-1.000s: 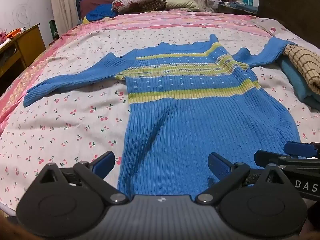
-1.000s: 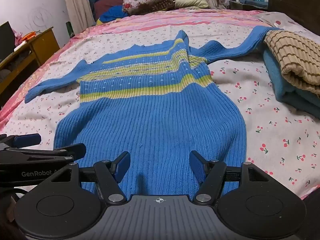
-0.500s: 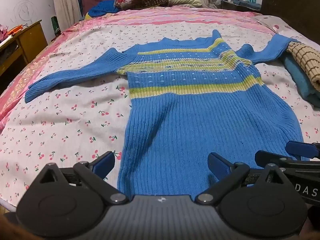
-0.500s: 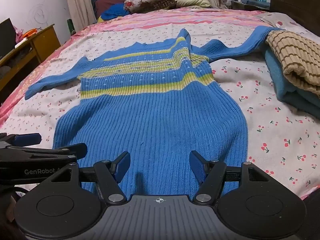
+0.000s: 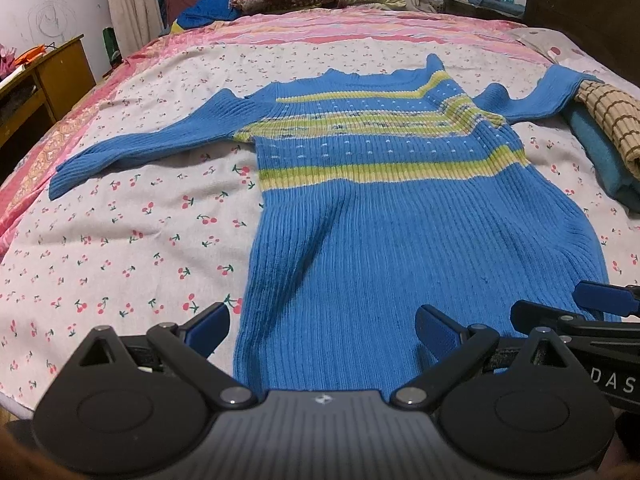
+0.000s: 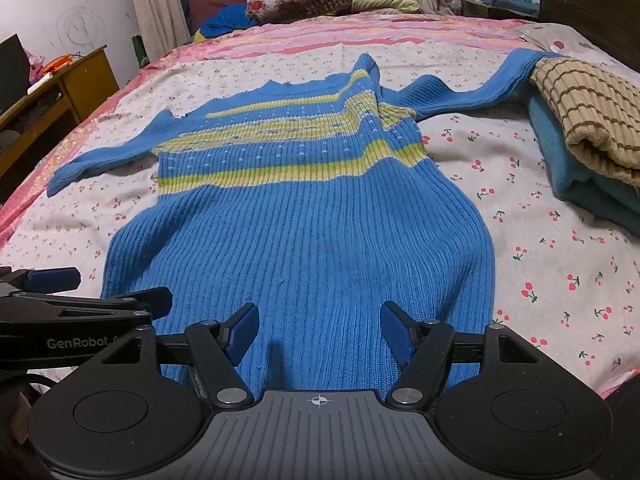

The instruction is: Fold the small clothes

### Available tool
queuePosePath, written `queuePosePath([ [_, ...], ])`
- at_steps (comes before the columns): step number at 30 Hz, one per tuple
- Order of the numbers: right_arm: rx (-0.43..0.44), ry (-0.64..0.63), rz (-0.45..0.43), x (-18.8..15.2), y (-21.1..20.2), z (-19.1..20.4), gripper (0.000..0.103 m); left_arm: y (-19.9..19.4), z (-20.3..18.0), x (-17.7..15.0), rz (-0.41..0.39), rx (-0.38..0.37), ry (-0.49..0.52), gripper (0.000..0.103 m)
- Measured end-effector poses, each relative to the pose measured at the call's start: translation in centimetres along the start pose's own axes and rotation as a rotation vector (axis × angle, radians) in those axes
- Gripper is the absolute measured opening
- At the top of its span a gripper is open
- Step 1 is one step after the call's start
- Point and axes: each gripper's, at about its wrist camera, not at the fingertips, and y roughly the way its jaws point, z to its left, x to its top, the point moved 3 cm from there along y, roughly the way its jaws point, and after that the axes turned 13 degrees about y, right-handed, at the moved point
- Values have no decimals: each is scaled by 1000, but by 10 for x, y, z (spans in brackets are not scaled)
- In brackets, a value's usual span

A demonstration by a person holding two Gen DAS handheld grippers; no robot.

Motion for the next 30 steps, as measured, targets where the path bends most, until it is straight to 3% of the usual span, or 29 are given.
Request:
queuePosePath([
  [30, -15, -5, 13, -1, 1, 1, 69, 4, -3, -3, 21, -11, -11, 103],
])
